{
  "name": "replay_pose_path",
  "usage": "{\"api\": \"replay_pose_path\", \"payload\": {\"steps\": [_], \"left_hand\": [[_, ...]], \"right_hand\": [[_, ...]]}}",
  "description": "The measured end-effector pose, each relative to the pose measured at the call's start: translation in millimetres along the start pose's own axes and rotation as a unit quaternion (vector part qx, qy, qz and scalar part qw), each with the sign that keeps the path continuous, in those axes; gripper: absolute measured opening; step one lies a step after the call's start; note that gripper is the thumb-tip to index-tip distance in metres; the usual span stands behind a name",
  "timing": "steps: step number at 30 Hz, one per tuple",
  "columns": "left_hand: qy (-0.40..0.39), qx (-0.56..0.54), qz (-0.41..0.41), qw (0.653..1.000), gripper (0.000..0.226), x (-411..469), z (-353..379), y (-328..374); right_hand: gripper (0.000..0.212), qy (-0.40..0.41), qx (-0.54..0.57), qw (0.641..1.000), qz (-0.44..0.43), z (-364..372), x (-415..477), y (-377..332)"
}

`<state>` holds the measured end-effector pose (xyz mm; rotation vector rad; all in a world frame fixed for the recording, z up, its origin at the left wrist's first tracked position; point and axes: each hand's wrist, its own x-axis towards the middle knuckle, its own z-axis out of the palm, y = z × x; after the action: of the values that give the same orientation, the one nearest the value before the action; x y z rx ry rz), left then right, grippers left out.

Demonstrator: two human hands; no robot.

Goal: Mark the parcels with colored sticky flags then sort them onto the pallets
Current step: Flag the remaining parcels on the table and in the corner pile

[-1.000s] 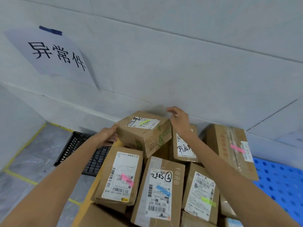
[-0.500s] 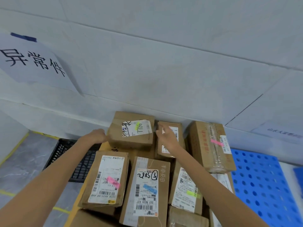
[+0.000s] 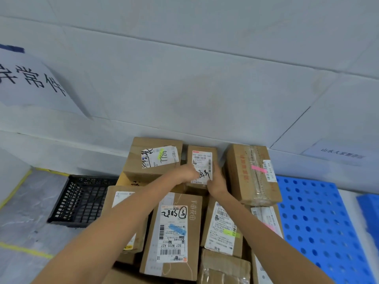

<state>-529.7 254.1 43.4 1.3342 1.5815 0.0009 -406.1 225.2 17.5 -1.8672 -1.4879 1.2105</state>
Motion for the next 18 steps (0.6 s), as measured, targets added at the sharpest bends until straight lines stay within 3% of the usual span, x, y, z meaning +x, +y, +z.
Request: {"api": "replay_pose_path", "payload": {"steps": [3, 7, 10, 12, 15, 18], "left_hand": [[0.099, -0.096, -0.042, 0.990, 0.023, 4.2, -1.0, -4.8], [0.186, -0.100, -0.043, 0.977, 0.031, -18.5, -14.9, 4.2], [0.242, -0.112, -0.003, 0.964, 0.007, -53.8, -23.4, 21.9], [0.282, -0.163, 0.040, 0.945, 0.002, -86.7, -23.0, 36.6], [0.315, -0.248, 0.086, 0.912, 0.022, -149.1, -7.9, 65.5], [0.295, -0.339, 0.116, 0.886, 0.037, -207.9, 29.3, 97.4]], "right_hand": [[0.032, -0.005, 0.002, 1.000, -0.006, -11.8, -11.0, -17.4], [0.039, -0.013, 0.015, 0.999, -0.032, -30.5, -32.4, -44.0], [0.048, 0.001, 0.039, 0.996, -0.085, -52.1, -53.0, -65.1], [0.048, 0.007, 0.048, 0.991, -0.126, -73.5, -70.4, -75.9], [0.038, 0.046, 0.042, 0.980, -0.188, -117.3, -102.5, -82.8], [0.030, 0.072, 0.054, 0.969, -0.231, -173.7, -147.4, -69.7]]}}
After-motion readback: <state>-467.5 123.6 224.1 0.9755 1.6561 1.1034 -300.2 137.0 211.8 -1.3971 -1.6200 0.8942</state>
